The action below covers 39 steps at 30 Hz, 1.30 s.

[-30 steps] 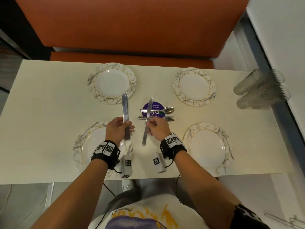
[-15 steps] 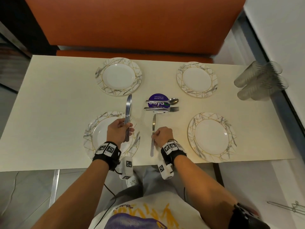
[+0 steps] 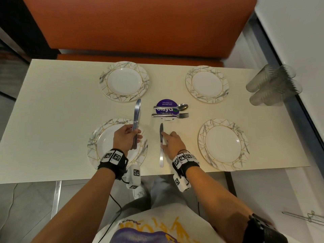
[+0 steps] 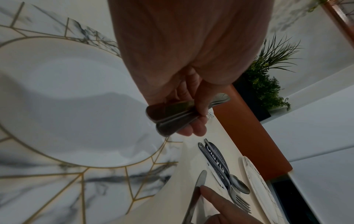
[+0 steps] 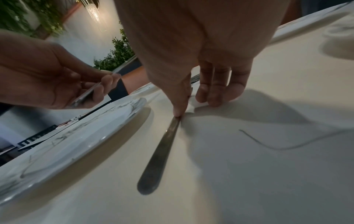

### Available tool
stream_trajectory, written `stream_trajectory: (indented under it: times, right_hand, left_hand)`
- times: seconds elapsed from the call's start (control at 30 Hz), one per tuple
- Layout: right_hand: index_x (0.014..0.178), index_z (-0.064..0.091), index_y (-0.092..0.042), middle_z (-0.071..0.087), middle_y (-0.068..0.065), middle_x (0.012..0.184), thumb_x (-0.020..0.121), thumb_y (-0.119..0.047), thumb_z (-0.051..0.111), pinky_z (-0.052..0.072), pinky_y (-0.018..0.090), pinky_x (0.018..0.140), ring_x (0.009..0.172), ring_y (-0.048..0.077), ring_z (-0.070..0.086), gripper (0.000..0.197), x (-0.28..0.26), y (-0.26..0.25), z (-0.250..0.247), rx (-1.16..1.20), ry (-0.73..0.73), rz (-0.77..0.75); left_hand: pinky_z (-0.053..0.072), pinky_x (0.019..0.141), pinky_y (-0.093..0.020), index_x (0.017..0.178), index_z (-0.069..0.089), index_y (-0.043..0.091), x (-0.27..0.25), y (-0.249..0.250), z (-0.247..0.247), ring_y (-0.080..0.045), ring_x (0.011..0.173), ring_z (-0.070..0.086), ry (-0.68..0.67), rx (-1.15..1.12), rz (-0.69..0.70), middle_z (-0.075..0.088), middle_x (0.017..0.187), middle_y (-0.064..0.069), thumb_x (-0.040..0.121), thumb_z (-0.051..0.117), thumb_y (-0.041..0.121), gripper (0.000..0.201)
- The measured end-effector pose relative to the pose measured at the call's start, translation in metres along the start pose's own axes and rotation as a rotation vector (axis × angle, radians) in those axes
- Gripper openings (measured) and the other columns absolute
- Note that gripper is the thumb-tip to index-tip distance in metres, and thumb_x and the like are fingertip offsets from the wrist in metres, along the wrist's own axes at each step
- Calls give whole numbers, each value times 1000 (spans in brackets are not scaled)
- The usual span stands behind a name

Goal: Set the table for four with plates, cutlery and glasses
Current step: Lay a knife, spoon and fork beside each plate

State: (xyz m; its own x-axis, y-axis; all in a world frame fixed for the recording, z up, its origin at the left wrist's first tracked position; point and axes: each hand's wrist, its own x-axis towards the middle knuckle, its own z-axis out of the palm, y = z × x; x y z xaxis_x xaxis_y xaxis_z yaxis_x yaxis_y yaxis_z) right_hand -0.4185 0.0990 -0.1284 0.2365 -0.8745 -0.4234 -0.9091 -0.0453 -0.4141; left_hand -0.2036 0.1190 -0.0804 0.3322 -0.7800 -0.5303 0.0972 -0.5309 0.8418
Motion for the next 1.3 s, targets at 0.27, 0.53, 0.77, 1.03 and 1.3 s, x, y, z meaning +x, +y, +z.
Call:
stream_trajectory:
  times: [0.27,0.53,0.77,1.03,1.3]
  right_hand:
    - [152,37,-28,47,9,124,94,-26,63,49,41,100,118,28,49,64,-1,-17,13,57,-13,-62]
    - [152,35,-28,46,9,127,95,-26,62,47,41,102,121,29,47,63,2,-26,15,58,-40,-75]
    - [151,37,-29,46,8,125,94,-25,61,48,40,100,119,28,47,62,1,-26,17,79,-43,-71]
    - [142,48,-22,53,6,121,94,-21,59,48,38,99,108,23,56,49,0,-26,8,246,59,-55]
    - [120,68,-15,68,-1,101,98,-27,60,47,23,83,89,12,60,27,-4,-29,-32,541,276,0]
  left_hand:
    - [63,72,-36,118,67,3,-1,-2,1,-23,76,75,5,-36,-20,77,95,-15,100,64,8,19]
    - [61,68,-35,116,68,4,-5,-2,0,-21,74,72,15,-41,-20,75,97,-18,99,63,8,18]
    - [52,73,-45,102,73,8,-7,0,1,-25,73,69,30,-27,-61,76,91,-18,98,58,8,16]
    - [39,48,-28,107,73,8,-11,5,2,-23,59,58,-1,19,-81,72,74,-14,97,62,12,15]
    - [64,70,-49,108,72,7,-25,10,37,-35,71,72,-170,-17,-37,75,86,-25,97,66,5,13]
